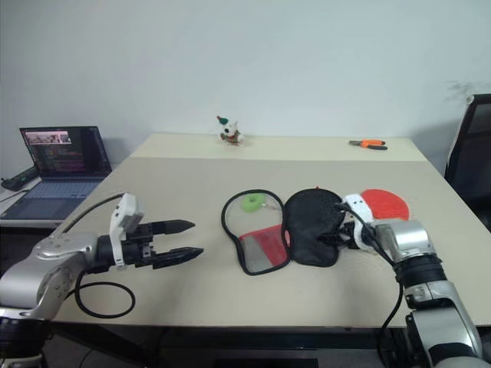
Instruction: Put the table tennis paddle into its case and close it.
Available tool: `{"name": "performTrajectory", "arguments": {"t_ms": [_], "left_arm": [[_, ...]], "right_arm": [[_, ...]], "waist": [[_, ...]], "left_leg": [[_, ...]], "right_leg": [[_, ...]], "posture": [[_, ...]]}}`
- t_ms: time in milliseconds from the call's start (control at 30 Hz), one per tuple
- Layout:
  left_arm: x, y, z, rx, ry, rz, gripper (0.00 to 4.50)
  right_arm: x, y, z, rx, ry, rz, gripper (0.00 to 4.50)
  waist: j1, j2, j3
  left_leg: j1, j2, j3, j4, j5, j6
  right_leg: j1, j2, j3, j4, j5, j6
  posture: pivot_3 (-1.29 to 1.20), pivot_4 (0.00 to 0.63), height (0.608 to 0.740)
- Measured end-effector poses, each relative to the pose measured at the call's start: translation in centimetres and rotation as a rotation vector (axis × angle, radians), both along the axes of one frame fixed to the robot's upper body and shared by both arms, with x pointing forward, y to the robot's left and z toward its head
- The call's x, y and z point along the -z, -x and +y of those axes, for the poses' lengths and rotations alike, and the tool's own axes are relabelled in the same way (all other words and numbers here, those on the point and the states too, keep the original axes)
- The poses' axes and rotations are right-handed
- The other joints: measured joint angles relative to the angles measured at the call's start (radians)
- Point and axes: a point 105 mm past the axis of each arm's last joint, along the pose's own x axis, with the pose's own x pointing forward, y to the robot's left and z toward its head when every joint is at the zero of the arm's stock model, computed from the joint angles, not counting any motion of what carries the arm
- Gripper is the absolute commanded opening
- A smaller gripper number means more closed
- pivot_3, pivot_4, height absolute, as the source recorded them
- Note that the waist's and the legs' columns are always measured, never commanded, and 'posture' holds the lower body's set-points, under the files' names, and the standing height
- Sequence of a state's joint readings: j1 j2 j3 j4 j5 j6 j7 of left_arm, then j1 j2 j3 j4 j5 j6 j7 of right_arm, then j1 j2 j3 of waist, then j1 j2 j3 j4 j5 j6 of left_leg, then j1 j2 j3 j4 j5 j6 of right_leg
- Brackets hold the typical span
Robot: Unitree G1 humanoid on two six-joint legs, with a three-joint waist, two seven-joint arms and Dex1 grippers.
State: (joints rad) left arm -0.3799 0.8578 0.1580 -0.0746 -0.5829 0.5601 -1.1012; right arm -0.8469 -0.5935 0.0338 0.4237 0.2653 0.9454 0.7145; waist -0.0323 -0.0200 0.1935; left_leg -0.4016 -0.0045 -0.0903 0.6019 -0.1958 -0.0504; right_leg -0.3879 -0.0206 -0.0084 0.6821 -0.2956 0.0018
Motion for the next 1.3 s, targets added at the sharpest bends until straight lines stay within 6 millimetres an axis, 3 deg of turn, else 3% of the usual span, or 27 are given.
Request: {"name": "performTrajectory", "arguments": {"t_ms": [133,233,467,600,767,1033,1133,1300], "left_arm": [[0.0,-0.1,-0.1,-0.002,0.002,-0.003,4.5],[-0.1,-0.2,-0.5,0.008,0.002,-0.006,4.5],[-0.9,-0.9,-1.6,0.057,-0.012,-0.03,4.5],[-0.9,-1.1,-1.6,0.07,-0.024,-0.035,4.5],[-0.9,-1.3,-1.4,0.069,-0.033,-0.032,4.5],[-0.9,-1.3,-1.5,0.072,-0.03,-0.043,4.5],[-0.9,-1.4,-1.5,0.071,-0.029,-0.044,4.5],[-0.8,-1.3,-1.4,0.07,-0.03,-0.045,4.5]], "right_arm": [[-2.0,-0.5,-2.1,0.113,-0.013,-0.085,4.47],[-2.7,-0.9,-4.8,0.278,0.005,-0.153,4.47],[0.1,-0.7,-8.0,0.561,0.098,-0.142,4.47],[1.2,-0.3,-8.2,0.617,0.086,-0.11,4.47],[2.7,-0.2,-6.7,0.633,0.045,-0.054,4.47],[2.7,-1.0,-6.5,0.641,0.044,-0.059,4.47],[2.9,-1.5,-6.7,0.648,0.058,-0.071,3.91],[3.0,-2.1,-6.8,0.645,0.073,-0.086,2.21]], "waist": [[-0.001,0.0,0.0],[0.0,0.0,0.0],[-0.002,0.0,0.0],[-0.003,0.0,0.0],[-0.003,0.0,0.0],[-0.006,0.0,0.0],[-0.008,0.0,0.0],[-0.009,-0.001,-0.001]], "left_leg": [[0.0,0.0,0.001,0.0,0.0,0.0],[0.0,0.0,0.001,0.0,0.0,0.0],[0.0,-0.001,0.003,0.0,0.0,0.0],[0.001,0.0,0.004,0.0,0.0,0.0],[0.001,0.0,0.003,0.0,0.0,0.0],[0.002,-0.001,0.005,0.0,0.0,0.0],[0.002,-0.001,0.005,0.002,0.0,0.0],[0.002,0.0,0.006,0.005,0.0,0.001]], "right_leg": [[0.0,0.0,0.0,0.0,0.001,-0.001],[0.0,0.0,0.0,0.0,0.001,-0.002],[-0.001,0.0,0.0,0.001,0.002,-0.003],[-0.001,0.001,0.001,0.001,0.002,-0.003],[0.0,0.001,0.001,0.001,0.002,-0.003],[0.0,0.001,0.001,0.001,0.002,-0.002],[0.001,0.001,0.002,0.001,0.002,-0.002],[0.002,0.001,0.003,0.001,0.003,0.001]], "posture": [[0.0,0.15,0.74],[0.0,0.15,0.74],[0.0,0.15,0.74],[0.0,0.15,0.74],[0.0,0.15,0.74],[0.0,0.15,0.74],[0.0,0.15,0.74],[0.0,0.15,0.74]]}}
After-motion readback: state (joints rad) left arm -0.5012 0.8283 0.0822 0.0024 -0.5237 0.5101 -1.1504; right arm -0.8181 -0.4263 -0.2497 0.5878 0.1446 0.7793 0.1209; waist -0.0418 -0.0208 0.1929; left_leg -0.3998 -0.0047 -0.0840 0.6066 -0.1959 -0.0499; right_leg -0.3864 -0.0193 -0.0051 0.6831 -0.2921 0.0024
